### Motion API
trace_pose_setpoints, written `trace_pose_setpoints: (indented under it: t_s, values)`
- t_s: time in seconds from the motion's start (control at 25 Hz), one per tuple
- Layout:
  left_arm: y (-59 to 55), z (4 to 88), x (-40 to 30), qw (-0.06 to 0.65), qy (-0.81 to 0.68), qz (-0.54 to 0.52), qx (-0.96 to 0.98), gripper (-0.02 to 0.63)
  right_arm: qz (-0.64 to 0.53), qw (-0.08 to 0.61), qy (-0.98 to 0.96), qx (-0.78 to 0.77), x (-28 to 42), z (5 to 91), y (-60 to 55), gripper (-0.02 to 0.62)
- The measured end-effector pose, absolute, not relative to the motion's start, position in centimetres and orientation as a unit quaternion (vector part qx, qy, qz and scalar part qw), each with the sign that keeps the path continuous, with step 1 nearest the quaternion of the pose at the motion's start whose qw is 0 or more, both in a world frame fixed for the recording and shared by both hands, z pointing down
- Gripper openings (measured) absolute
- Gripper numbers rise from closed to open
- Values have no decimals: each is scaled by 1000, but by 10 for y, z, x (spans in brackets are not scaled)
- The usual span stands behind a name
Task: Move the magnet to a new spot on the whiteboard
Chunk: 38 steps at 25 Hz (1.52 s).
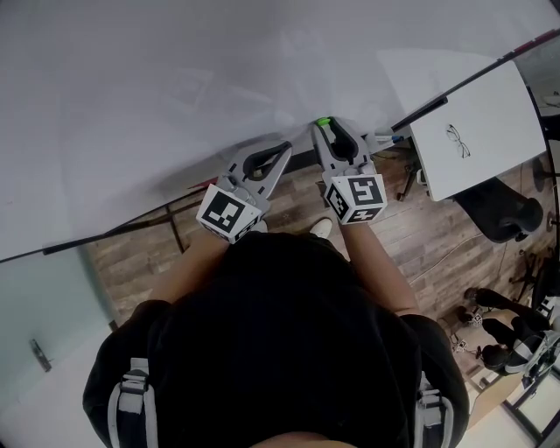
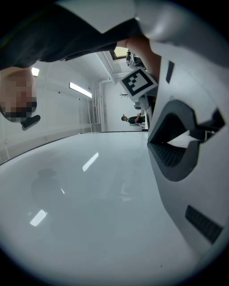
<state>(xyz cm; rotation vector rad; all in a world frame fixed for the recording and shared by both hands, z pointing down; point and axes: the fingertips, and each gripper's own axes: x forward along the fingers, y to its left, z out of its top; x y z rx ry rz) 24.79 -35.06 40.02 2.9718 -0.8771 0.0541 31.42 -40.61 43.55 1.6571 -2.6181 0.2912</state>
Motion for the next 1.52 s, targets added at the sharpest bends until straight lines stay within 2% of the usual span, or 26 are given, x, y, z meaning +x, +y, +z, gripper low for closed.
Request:
trace_pose_setpoints:
  t_s: [0.4,0.76,1.16,1.52]
  values:
    - [-358,399,250,23,-283,18,959,2,80,16,-852,518,314,425,-400,149]
    - [-359,393,246,20,-282,14,959,2,19,23,-885,464,309,390,-373,140]
    - [-349,388,241,11,-271,16,962,2,-7,24,-893,449,314,376,-344,97]
    - [-337,382,246,3,-261,2,965,2,-1,-7,-890,457,315,378,-331,40]
